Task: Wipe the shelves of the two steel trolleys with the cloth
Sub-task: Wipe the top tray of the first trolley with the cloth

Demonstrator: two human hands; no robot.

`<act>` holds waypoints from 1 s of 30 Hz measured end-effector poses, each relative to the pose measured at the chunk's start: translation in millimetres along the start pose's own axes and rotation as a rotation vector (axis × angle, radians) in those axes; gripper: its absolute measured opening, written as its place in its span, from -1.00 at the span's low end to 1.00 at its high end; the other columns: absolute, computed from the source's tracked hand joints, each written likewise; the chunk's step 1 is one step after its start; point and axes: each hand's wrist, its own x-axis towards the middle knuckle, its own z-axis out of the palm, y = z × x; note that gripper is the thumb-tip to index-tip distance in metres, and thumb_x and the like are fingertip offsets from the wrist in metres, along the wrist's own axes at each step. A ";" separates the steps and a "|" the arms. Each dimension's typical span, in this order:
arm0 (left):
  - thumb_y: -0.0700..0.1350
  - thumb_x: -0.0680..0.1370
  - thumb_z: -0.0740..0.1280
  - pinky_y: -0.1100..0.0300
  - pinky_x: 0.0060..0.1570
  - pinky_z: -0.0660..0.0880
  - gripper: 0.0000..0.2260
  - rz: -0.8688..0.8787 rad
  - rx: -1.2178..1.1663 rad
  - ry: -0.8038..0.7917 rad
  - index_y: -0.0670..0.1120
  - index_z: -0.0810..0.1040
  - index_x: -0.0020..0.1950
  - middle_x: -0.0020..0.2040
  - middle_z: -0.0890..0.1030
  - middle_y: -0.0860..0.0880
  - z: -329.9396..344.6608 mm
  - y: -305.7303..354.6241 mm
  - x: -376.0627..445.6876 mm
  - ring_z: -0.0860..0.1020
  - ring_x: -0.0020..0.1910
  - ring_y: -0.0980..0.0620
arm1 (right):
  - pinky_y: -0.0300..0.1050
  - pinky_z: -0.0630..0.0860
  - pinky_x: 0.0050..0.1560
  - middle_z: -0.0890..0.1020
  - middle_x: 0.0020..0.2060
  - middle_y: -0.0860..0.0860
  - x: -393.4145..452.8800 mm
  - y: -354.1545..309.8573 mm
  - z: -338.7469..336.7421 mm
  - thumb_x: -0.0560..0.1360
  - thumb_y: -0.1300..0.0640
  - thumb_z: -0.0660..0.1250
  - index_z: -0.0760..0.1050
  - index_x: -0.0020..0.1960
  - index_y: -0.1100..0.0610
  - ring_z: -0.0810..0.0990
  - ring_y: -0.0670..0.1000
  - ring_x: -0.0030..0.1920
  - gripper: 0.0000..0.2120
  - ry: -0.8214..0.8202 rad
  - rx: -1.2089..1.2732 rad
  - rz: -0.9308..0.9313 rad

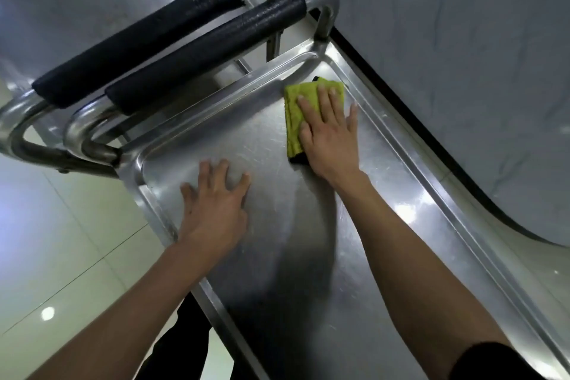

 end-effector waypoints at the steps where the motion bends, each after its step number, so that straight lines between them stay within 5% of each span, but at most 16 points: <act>1: 0.03 0.60 0.20 -0.32 0.41 0.20 -0.39 0.003 0.021 0.000 0.06 0.05 0.61 0.59 -0.11 -0.14 0.6 1.8 -1.1 -0.19 0.58 -0.25 | 0.27 -0.24 0.56 -0.02 0.64 0.02 13.0 2.4 -1.8 0.68 -0.10 -0.11 0.08 0.61 -0.15 -0.14 0.03 0.63 -0.50 0.011 0.010 0.062; 9: 0.34 0.60 0.03 -0.40 0.45 0.08 -0.22 0.048 0.042 -0.022 -0.07 -0.19 0.63 0.62 -0.30 -0.08 9.3 9.5 -6.3 -0.30 0.59 -0.22 | 0.29 -0.29 0.55 -0.05 0.64 0.05 38.7 7.3 -2.5 0.65 -0.16 -0.11 0.10 0.61 -0.13 -0.19 0.10 0.62 -0.47 0.061 0.083 0.201; 20: 0.36 0.58 0.11 -0.42 0.40 0.17 -0.21 0.066 0.031 0.023 -0.05 -0.07 0.63 0.64 -0.15 -0.06 7.1 6.4 -7.5 -0.18 0.60 -0.21 | 0.18 -0.26 0.58 -0.16 0.64 0.05 -146.3 -26.9 18.7 0.62 -0.34 0.00 0.04 0.62 -0.13 -0.27 0.08 0.61 -0.36 -0.014 0.124 0.309; 23: 0.30 0.59 0.16 -0.41 0.42 0.17 -0.24 0.082 0.026 0.000 -0.05 -0.06 0.63 0.64 -0.13 -0.07 2.8 2.8 -9.0 -0.17 0.61 -0.21 | 0.17 -0.14 0.58 -0.09 0.64 0.06 -191.1 -47.4 21.2 0.60 -0.23 0.12 0.15 0.60 -0.08 -0.19 0.10 0.62 -0.39 -0.015 0.102 0.346; 26: 0.19 0.61 0.20 -0.37 0.39 0.24 -0.37 0.158 0.025 -0.011 -0.07 0.13 0.57 0.60 0.06 -0.14 -2.8 -1.5 -15.2 -0.03 0.58 -0.23 | 0.21 -0.04 0.56 0.00 0.64 0.05 -231.4 -66.5 22.2 0.53 -0.08 0.23 0.26 0.56 -0.04 -0.09 0.12 0.63 -0.39 -0.030 0.119 0.376; 30: 0.11 0.58 0.21 -0.22 0.30 0.35 -0.66 0.314 0.002 0.032 -0.04 0.45 0.27 0.34 0.43 -0.14 -2.5 -3.6 -38.8 0.25 0.43 -0.17 | 0.36 0.09 0.50 0.20 0.60 0.06 -285.9 -98.2 26.6 0.43 0.13 0.37 0.41 0.47 0.09 0.11 0.16 0.60 -0.40 -0.017 0.141 0.382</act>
